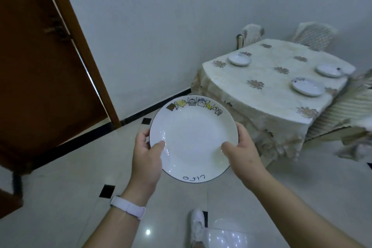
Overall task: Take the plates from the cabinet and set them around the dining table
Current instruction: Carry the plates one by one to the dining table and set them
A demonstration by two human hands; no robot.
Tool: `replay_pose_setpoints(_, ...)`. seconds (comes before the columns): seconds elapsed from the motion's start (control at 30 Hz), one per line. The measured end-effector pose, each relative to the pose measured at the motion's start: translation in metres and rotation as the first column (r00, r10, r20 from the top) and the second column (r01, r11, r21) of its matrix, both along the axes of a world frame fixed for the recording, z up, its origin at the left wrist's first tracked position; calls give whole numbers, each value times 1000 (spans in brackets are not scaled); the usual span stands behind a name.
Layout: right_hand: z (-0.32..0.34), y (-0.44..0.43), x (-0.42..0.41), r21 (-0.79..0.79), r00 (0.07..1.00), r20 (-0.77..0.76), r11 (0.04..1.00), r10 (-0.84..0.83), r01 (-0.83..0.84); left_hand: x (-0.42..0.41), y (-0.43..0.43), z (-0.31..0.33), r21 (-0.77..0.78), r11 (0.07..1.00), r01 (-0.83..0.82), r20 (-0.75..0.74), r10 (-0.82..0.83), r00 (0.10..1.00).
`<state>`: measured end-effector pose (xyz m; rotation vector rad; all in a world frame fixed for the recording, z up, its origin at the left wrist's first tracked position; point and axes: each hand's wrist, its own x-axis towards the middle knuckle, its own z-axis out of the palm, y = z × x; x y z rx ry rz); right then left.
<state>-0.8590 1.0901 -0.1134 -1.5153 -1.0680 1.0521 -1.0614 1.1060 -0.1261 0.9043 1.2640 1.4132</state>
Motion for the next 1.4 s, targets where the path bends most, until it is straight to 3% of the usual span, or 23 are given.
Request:
replay_pose_setpoints(0.43,-31,207,63,-81,983,-178,996,-44,30,66,210,-3,-118,993,20,-142,-37,989)
replay_pose_setpoints(0.8,-9,340,99,-53,994,-98,997,50,-56,98,338,5,-64,998,-11,-60,8,998)
replay_pose_setpoints(1.2,-26,511,71,-106,996,-86,994,-36,27,69,518,-15,-61,997,48,-1,-48,999)
replay_pose_setpoints(1.4,-11,624,44,-34,990,-41,991,-132,130,48,652,-13,-65,989,134,21,-133,991)
